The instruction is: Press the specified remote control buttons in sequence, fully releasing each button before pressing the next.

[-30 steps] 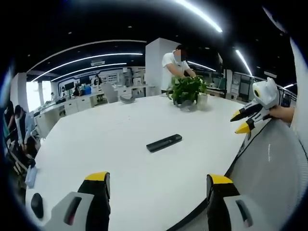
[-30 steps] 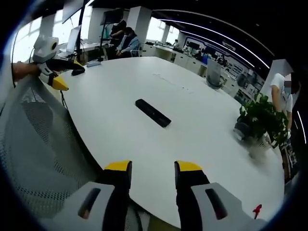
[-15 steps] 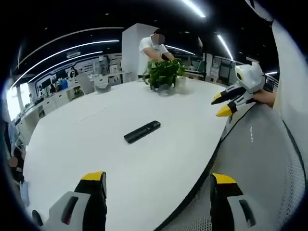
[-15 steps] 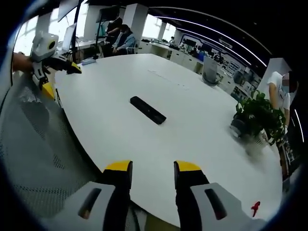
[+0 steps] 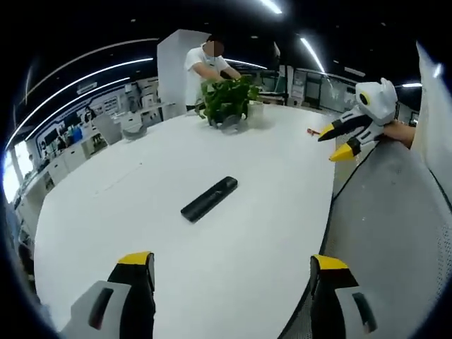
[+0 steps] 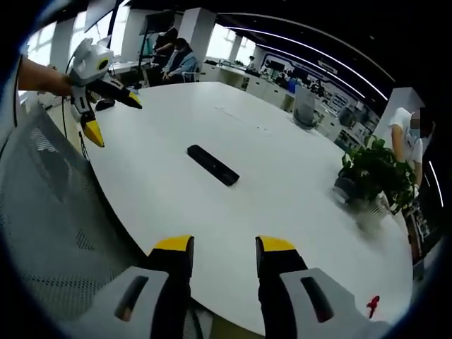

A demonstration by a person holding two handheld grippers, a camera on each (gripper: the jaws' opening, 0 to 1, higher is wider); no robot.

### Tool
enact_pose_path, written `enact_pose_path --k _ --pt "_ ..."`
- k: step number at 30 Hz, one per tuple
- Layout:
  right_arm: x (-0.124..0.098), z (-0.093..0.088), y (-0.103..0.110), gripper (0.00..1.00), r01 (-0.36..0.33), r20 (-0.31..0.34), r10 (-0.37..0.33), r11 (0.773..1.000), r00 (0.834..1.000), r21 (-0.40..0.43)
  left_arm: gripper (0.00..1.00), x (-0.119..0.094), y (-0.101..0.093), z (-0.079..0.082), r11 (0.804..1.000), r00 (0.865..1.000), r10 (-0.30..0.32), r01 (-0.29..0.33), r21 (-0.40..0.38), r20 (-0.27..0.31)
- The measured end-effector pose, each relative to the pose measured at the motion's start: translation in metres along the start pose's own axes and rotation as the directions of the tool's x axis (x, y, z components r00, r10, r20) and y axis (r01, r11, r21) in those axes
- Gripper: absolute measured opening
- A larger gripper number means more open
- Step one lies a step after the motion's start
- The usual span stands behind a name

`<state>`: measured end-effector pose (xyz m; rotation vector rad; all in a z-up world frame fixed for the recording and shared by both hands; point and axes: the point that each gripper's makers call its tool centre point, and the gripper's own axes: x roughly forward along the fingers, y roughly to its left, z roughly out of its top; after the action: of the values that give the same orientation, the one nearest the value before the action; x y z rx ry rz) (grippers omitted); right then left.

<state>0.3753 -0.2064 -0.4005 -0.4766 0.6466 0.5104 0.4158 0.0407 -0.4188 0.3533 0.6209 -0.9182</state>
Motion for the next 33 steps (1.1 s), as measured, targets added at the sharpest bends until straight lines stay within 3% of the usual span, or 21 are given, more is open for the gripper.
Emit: enact_pose_path --k 4,12,33 --pt "0.000 -0.001 0.000 0.36 0.001 -0.004 -0.001 1.000 1.000 -0.007 0.96 0.010 0.000 0.004 0.998 0.999 -0.025 0.027 0.056 -0.027" --pt "0.000 -0.003 -0.002 0.36 0.015 -0.014 -0.015 1.000 1.000 -0.010 0.97 0.023 0.003 0.012 0.998 0.998 -0.052 0.053 0.046 -0.027" --pt "0.001 -0.008 0.000 0.36 0.011 -0.044 -0.012 0.999 0.999 -0.032 0.97 0.062 0.020 0.011 0.989 0.984 -0.113 0.125 0.080 -0.139"
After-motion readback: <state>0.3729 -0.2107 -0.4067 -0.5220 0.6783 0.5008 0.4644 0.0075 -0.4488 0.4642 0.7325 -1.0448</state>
